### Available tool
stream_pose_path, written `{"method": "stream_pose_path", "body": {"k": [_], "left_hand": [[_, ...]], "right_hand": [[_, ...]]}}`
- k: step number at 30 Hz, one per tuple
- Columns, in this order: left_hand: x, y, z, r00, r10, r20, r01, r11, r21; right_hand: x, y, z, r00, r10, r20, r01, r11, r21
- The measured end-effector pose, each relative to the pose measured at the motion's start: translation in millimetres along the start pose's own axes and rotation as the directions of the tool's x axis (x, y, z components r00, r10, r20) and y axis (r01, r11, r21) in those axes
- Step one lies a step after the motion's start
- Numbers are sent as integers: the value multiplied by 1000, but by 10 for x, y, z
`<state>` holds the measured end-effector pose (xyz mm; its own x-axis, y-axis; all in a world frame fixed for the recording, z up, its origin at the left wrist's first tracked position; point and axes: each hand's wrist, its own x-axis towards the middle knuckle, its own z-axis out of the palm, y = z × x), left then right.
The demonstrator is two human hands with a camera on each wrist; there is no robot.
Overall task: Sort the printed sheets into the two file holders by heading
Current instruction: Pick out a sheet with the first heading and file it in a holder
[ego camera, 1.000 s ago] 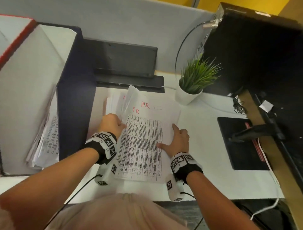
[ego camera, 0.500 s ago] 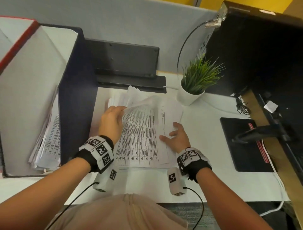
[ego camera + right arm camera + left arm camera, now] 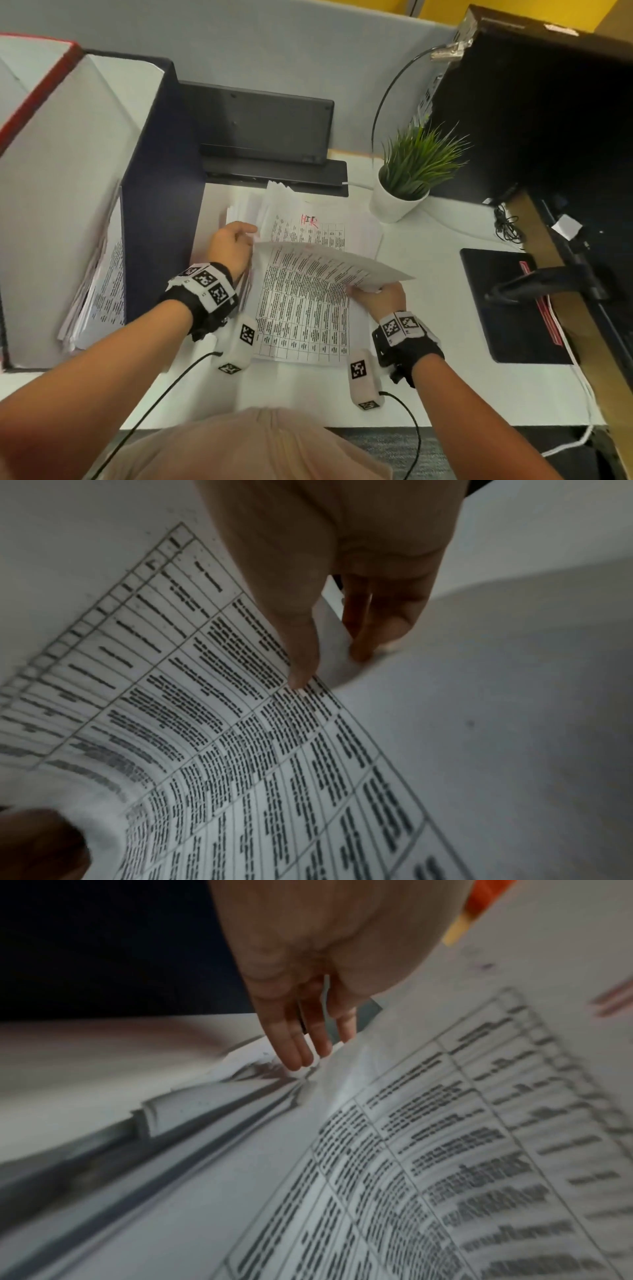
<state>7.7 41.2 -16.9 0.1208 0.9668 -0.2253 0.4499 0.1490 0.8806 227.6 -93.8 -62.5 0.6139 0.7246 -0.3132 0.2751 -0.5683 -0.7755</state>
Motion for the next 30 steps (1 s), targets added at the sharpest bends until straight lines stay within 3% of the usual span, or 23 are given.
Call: {"method": "stream_pose_path", "body": {"k": [6, 11, 19, 30], "left_hand": [[21, 28, 35, 997, -78, 26, 72, 983, 170], [-25, -9, 14, 999, -34, 1, 31, 925, 379], [-63, -55, 1, 996, -73, 58, 34, 867, 497], [-39, -38, 26, 994, -100, 40, 67, 862, 502]], "right_hand": [[-2, 14, 7, 999, 8, 35, -4, 994, -111], [-22, 64, 17, 1000, 31, 2, -30, 994, -103], [-59, 72, -16, 999, -35, 21, 37, 994, -101], [-114, 0, 22, 997, -62, 46, 66, 992, -105]]}}
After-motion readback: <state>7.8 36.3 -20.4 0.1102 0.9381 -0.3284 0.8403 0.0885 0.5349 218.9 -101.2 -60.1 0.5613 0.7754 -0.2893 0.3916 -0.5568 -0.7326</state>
